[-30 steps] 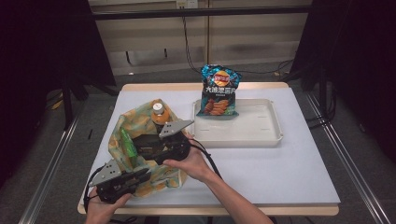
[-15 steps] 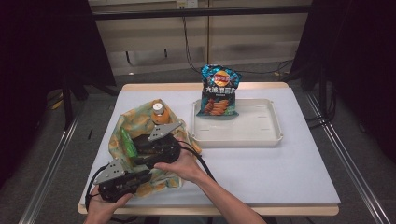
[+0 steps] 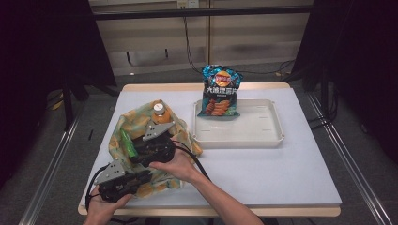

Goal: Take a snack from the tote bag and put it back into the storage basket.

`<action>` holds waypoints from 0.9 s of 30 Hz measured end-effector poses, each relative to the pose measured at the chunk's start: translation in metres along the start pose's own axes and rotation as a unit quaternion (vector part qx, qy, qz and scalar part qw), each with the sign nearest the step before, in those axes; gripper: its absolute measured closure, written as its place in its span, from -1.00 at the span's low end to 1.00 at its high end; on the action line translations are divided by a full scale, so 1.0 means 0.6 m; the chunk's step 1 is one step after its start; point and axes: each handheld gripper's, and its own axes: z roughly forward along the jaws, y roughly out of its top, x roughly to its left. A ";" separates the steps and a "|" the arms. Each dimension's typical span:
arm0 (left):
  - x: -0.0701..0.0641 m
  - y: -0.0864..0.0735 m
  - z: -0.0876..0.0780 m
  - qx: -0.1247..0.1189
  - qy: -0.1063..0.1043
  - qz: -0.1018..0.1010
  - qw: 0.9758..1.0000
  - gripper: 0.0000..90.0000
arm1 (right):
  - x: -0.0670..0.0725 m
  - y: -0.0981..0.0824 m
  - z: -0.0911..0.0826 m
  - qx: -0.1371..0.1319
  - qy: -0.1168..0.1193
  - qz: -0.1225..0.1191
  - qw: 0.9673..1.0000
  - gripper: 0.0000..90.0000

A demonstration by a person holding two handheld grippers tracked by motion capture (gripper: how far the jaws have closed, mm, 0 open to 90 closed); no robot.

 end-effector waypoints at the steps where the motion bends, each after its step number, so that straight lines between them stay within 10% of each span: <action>1: 0.000 0.000 0.000 0.002 0.000 -0.001 1.000 0.77 | -0.003 0.000 -0.002 0.000 0.000 0.004 1.000 0.22; 19: 0.004 -0.001 -0.001 0.002 0.001 -0.009 1.000 0.77 | -0.041 0.006 -0.059 -0.027 -0.026 0.017 0.999 0.83; 27: 0.005 -0.001 -0.001 0.001 -0.001 -0.010 1.000 0.75 | -0.054 -0.011 -0.064 -0.018 -0.034 0.028 0.999 0.65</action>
